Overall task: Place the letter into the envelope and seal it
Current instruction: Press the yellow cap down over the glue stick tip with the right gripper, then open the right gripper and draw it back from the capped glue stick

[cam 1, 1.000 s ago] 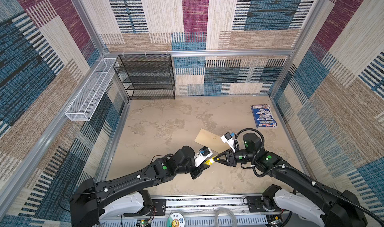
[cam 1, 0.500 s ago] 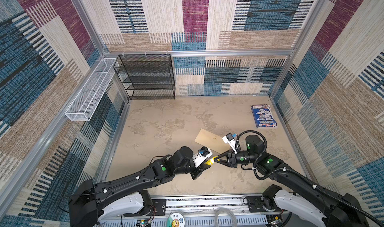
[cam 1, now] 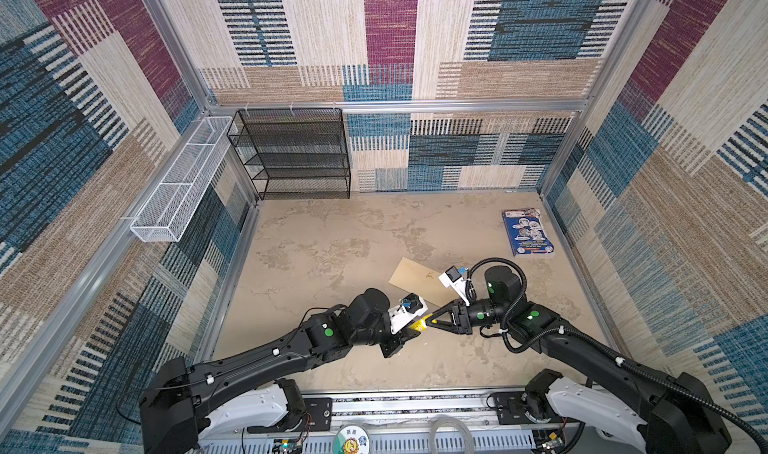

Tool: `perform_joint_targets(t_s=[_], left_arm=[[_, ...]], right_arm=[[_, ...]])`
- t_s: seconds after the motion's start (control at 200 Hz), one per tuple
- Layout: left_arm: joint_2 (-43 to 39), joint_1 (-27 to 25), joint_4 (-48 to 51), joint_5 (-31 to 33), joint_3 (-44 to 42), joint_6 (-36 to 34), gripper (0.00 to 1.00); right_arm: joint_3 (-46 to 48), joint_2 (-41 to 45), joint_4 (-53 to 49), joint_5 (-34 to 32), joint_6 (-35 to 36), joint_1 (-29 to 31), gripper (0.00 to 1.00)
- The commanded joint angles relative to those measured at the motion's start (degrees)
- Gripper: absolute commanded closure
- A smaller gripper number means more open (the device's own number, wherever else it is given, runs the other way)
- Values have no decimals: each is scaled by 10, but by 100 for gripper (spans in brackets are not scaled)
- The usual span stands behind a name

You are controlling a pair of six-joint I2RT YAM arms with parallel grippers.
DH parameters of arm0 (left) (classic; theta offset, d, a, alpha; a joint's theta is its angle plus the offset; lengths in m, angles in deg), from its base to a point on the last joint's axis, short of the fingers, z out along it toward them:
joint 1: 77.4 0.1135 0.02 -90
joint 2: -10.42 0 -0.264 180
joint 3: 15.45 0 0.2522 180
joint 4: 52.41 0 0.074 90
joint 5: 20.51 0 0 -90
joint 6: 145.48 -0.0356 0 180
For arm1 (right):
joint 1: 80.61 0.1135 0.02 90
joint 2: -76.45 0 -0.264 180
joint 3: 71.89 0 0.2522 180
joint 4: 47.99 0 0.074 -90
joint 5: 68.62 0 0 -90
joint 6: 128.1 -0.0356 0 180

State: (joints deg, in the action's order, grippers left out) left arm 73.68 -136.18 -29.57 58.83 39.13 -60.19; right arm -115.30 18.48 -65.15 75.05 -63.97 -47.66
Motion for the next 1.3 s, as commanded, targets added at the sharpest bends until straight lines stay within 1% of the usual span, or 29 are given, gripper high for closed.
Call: perform_joint_targets(t_s=[0.0, 0.11, 0.215, 0.371, 0.591, 0.871, 0.967, 1.122, 1.212, 1.297], left_arm=[[9, 0, -160, 7, 15, 4, 100], [25, -1, -186, 13, 18, 19, 100], [36, -1, -204, 7, 19, 24, 100], [42, -1, -209, 14, 17, 21, 100], [50, -2, -203, 22, 29, 21, 100], [62, -2, -211, 26, 31, 31, 100], [58, -1, -208, 34, 27, 30, 100], [34, 0, -180, 63, -3, 49, 100], [21, 0, -182, 75, -32, 66, 100], [20, -1, -166, 82, -40, 82, 100]], right_arm=[[9, -6, -14, 29, -19, 4, 75], [30, -10, 28, 30, -47, 5, 77], [39, -15, 42, 29, -54, 7, 78], [36, -24, 38, 34, -49, 6, 78], [25, -52, 0, 3, -32, 7, 78], [26, -61, 21, -6, -53, 7, 74], [18, -65, 8, -11, -49, 6, 69], [-5, -56, -24, -34, -51, 3, 53], [-18, -46, -27, -46, -61, 2, 51], [-34, -40, -39, -60, -65, 1, 41]])
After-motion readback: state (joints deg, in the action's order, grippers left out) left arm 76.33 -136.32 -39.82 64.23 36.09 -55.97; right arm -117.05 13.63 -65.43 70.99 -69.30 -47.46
